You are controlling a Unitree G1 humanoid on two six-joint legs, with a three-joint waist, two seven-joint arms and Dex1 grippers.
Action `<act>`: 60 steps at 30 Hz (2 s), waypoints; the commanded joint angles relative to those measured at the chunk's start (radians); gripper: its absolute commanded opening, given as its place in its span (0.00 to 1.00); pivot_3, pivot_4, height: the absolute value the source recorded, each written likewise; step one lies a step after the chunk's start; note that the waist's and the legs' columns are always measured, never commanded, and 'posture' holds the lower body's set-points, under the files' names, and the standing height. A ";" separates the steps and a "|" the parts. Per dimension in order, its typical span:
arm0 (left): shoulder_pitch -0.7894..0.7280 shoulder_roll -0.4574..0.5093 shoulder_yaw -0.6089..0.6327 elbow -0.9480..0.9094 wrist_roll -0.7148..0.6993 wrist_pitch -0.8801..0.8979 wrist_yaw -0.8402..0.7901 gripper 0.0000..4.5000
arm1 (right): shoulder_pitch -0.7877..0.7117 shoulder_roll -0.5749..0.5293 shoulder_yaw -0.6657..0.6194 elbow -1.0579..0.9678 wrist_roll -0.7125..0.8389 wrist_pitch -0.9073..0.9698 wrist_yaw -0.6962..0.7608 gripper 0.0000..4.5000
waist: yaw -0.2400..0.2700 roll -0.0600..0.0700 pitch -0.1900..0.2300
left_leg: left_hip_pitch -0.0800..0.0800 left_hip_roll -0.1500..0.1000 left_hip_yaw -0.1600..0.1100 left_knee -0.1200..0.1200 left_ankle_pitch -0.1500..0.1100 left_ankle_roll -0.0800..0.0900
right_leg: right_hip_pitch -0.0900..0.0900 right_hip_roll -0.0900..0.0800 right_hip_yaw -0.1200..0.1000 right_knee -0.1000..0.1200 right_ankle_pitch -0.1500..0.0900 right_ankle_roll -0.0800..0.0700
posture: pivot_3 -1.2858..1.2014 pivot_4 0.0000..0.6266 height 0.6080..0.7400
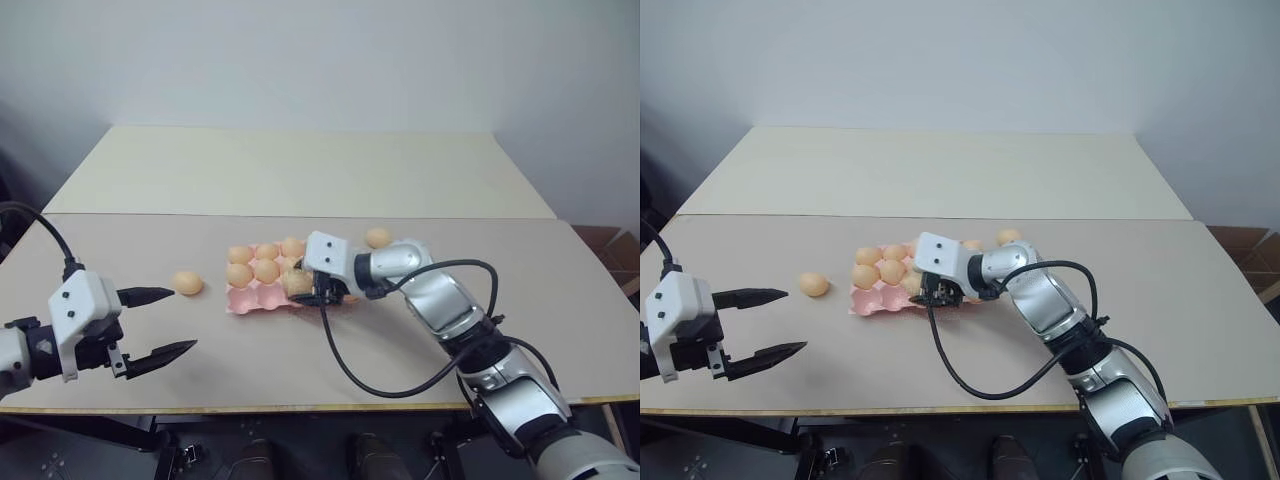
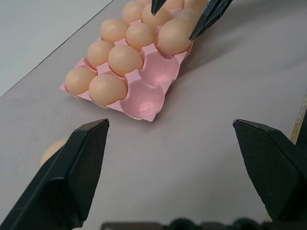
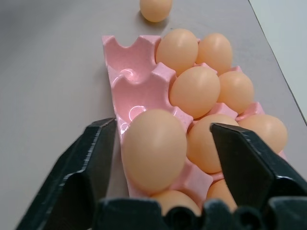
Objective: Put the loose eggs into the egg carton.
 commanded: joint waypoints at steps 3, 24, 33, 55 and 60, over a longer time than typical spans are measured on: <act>-0.016 0.004 0.031 -0.013 -0.012 -0.013 0.003 1.00 | -0.022 0.019 -0.024 -0.002 -0.019 -0.023 -0.038 0.99 | 0.000 0.000 0.000 | 0.000 0.000 0.000 0.000 0.000 0.000 | 0.000 0.000 0.000 0.000 0.000 0.000 | 0.52 0.24 1.00; -0.170 0.009 -0.078 0.052 -0.046 -0.048 -0.043 1.00 | 0.328 -0.514 -0.485 -0.446 0.288 0.209 0.149 0.99 | 0.011 0.000 0.000 | -0.001 0.000 -0.001 0.000 0.000 0.000 | 0.000 -0.001 0.000 -0.002 -0.003 0.005 | 0.52 0.24 1.00; -0.232 0.018 -0.129 0.103 -0.042 -0.068 -0.076 1.00 | 0.559 -0.685 -0.701 -0.576 0.390 0.288 0.147 0.99 | 0.003 0.000 0.000 | 0.001 -0.001 -0.001 0.000 0.000 0.000 | 0.001 0.000 0.001 -0.002 -0.004 0.006 | 0.52 0.24 1.00; -0.244 0.017 -0.155 0.093 -0.014 -0.067 -0.053 1.00 | -0.064 -0.316 -0.206 0.192 0.064 -0.034 -0.078 0.99 | -0.005 0.000 0.000 | -0.003 -0.002 -0.001 0.000 0.000 0.001 | 0.000 0.000 0.001 -0.003 0.001 0.002 | 0.52 0.24 1.00; -0.226 0.016 -0.144 0.080 -0.015 -0.063 -0.047 1.00 | -0.203 -0.207 -0.167 0.493 -0.015 -0.196 -0.093 0.99 | -0.004 0.000 0.000 | -0.003 -0.002 -0.002 0.000 0.000 0.001 | 0.000 0.000 0.001 -0.003 0.002 0.003 | 0.52 0.24 1.00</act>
